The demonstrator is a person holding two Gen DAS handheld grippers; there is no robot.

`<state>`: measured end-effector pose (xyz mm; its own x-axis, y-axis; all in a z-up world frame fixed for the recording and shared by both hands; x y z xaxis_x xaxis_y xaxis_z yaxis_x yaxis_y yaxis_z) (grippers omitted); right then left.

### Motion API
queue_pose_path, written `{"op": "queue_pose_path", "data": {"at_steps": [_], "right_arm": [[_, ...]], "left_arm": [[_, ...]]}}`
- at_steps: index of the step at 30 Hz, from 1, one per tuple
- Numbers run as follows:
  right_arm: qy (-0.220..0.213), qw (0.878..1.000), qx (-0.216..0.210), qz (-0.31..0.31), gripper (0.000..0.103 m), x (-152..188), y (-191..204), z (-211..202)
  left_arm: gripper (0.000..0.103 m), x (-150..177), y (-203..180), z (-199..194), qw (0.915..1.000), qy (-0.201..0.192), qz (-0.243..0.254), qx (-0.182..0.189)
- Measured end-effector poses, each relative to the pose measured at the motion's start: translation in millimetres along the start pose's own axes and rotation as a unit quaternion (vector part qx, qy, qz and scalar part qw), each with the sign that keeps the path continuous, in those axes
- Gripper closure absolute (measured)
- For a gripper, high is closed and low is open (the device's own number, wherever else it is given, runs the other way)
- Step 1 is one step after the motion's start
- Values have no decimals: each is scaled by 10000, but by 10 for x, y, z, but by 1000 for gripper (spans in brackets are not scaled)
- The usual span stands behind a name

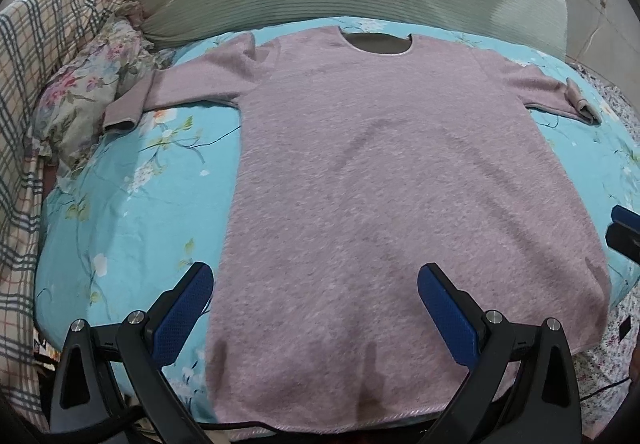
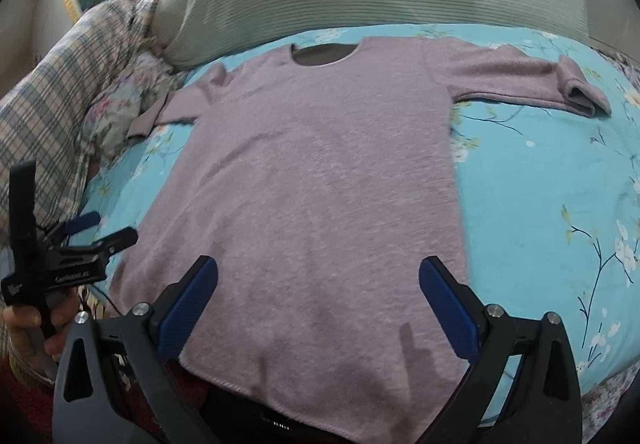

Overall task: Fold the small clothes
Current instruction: 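Grasp the sweater's sleeve cuff with the right gripper and lift it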

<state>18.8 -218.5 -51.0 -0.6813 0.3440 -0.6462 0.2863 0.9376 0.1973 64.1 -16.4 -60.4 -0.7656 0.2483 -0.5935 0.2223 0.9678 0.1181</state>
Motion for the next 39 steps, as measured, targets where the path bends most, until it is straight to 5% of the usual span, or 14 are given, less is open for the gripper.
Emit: {"op": "queue_pose_path", "data": {"at_steps": [5, 12, 19, 25, 30, 34, 39], "right_arm": [[-186, 9987, 241, 411, 14, -227, -474, 6], [-625, 9850, 567, 1504, 28, -790, -1619, -41], [-1057, 9488, 1116, 2760, 49, -1256, -3016, -28], [-1189, 9191, 1127, 3584, 54, -1362, -3782, 147], [-1280, 9100, 1083, 3791, 59, -1440, -4074, 276], [-1434, 9064, 1152, 3803, 96, -1532, -4194, 338], [-1722, 9282, 957, 3156, 97, -1817, -3735, 283]], "left_arm": [[1, -100, -29, 150, 10000, 82, 50, 20], [1, -269, 29, 269, 9998, 78, -136, 119], [1, -356, -38, 462, 9994, 314, -67, 146], [1, -446, -139, 680, 9986, 518, -9, 142], [1, -505, -235, 853, 9976, 677, 50, 158], [1, -537, -316, 944, 9971, 733, 116, 188], [1, -527, -340, 996, 9968, 758, 110, 233]]}}
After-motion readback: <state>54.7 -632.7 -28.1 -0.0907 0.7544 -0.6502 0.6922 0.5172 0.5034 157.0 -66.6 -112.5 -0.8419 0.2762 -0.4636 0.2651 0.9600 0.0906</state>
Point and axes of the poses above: each gripper's, at about its wrist camera, not at the fingertips, and z roughly the way its jaws point, y to its left, x to its underside, the point moved 6 cm from there along z, roughly the way its jaws point, and after that the axes turned 1 degree about -z, right-handed, at the moved point
